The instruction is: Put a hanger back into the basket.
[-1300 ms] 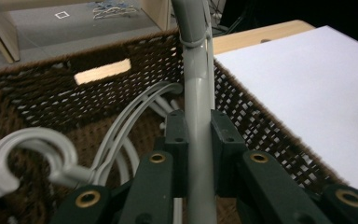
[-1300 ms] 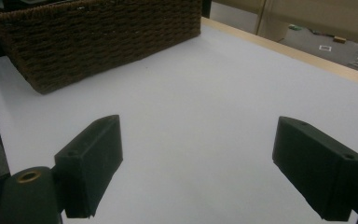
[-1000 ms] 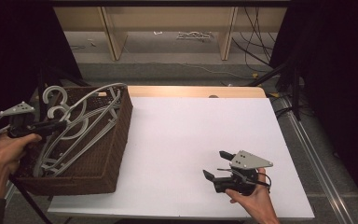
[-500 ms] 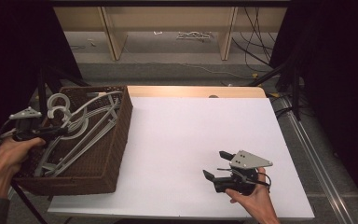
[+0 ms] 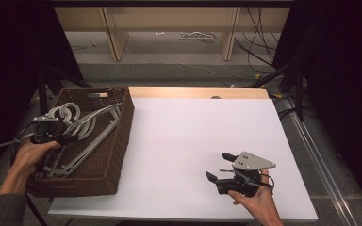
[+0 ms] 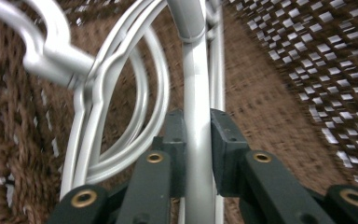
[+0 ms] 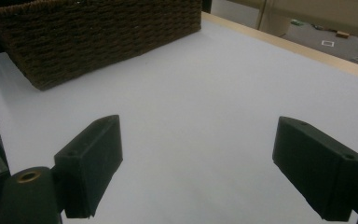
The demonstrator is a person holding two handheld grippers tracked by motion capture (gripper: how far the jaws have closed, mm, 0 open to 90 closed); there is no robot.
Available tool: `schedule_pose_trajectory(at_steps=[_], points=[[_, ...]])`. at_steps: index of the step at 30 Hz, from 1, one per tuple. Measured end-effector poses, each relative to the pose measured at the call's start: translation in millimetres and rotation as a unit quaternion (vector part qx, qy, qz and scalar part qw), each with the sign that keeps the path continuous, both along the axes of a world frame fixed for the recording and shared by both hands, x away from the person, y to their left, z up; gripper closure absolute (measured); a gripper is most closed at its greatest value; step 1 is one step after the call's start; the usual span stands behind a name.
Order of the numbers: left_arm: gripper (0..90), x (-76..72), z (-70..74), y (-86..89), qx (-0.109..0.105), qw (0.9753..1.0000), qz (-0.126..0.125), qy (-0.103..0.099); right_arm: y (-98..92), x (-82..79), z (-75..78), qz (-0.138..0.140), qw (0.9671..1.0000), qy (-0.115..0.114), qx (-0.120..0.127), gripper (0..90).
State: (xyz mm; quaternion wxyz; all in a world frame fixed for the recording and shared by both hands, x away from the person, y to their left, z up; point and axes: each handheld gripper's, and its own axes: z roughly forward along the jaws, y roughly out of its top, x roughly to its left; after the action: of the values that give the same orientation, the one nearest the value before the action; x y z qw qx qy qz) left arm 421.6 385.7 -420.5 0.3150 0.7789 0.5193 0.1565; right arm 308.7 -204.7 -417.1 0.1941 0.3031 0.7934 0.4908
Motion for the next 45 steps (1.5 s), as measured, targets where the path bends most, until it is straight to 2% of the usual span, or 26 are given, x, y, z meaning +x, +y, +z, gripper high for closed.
schedule_pose_trajectory(at_steps=[3, 7, 8, 10, 11, 12, 13, 15, 17, 18, 23, 24, 27, 30, 35, 37, 39, 41, 45], points=[[72.5, -0.5, -1.2, 3.8, -0.001, 0.9996, 0.026, -0.010, -0.3, -0.4, -0.4, 0.001, 1.0000, 0.005, -0.001, 16.6], [68.8, -2.2, 5.3, 10.5, -0.003, 0.9975, 0.063, -0.031, -0.3, 0.0, -0.8, 0.000, 1.0000, 0.005, 0.000, 16.7], [62.2, -2.9, 7.7, 12.1, 0.001, 0.9969, 0.071, -0.034, -0.7, -0.4, -0.5, -0.001, 1.0000, 0.007, -0.003, 16.6], [58.5, -4.5, 9.9, 10.4, -0.007, 0.9954, 0.080, -0.051, -0.1, 0.1, -0.8, 0.000, 1.0000, 0.006, 0.001, 16.6], [56.5, -6.3, 12.5, 10.8, 0.005, 0.9960, 0.076, -0.047, 0.0, -0.1, -0.8, 0.000, 1.0000, 0.006, 0.001, 16.6], [53.0, -7.1, 12.9, 8.2, -0.006, 0.9948, 0.086, -0.055, -0.1, -0.2, -0.8, 0.002, 1.0000, 0.007, 0.000, 16.7], [49.6, -9.0, 15.2, 7.4, -0.005, 0.9941, 0.088, -0.062, -0.1, -0.2, -1.0, 0.001, 1.0000, 0.007, 0.000, 16.6], [45.5, -11.7, 18.3, 3.5, -0.016, 0.9912, 0.104, -0.080, -0.4, -0.1, -0.5, -0.002, 1.0000, 0.007, -0.002, 16.6], [43.3, -13.3, 21.7, 2.3, -0.007, 0.9917, 0.101, -0.080, 0.0, 0.3, -1.2, 0.002, 1.0000, 0.007, 0.001, 16.6], [41.9, -13.6, 22.5, -1.1, -0.023, 0.9888, 0.115, -0.092, 0.0, 0.4, -1.6, 0.002, 1.0000, 0.006, 0.001, 16.6], [37.2, -20.7, 34.1, -7.9, -0.054, 0.9837, 0.124, -0.119, -0.3, 0.4, -1.6, 0.001, 1.0000, 0.006, 0.001, 16.6], [36.2, -23.4, 37.3, -11.2, -0.065, 0.9817, 0.125, -0.128, -0.5, 0.4, -1.5, 0.001, 1.0000, 0.006, 0.002, 16.6], [33.9, -30.1, 45.1, -20.6, -0.081, 0.9795, 0.115, -0.144, -0.5, 0.1, -1.1, -0.001, 1.0000, 0.004, 0.005, 16.6], [31.3, -36.4, 53.1, -33.5, -0.087, 0.9787, 0.095, -0.160, -0.3, -0.2, -0.7, -0.001, 1.0000, 0.005, 0.003, 16.6], [25.7, -48.3, 63.8, -57.1, -0.115, 0.9736, 0.070, -0.184, 0.1, -0.2, -1.1, -0.001, 1.0000, 0.004, 0.004, 16.6], [23.7, -53.9, 66.2, -68.7, -0.130, 0.9703, 0.061, -0.194, 0.1, -0.2, -1.1, -0.001, 1.0000, 0.004, 0.006, 16.6], [20.6, -57.3, 67.1, -76.9, -0.137, 0.9688, 0.057, -0.198, 0.3, -0.8, -1.3, -0.002, 1.0000, 0.002, 0.009, 16.6], [20.6, -61.9, 67.8, -90.3, -0.152, 0.9670, 0.044, -0.199, 0.7, -1.2, -0.9, -0.001, 0.9999, 0.008, 0.011, 16.6], [20.3, -67.7, 70.8, -108.9, -0.166, 0.9639, 0.024, -0.207, 1.0, -1.5, -0.8, -0.002, 0.9999, 0.008, 0.011, 16.6]])
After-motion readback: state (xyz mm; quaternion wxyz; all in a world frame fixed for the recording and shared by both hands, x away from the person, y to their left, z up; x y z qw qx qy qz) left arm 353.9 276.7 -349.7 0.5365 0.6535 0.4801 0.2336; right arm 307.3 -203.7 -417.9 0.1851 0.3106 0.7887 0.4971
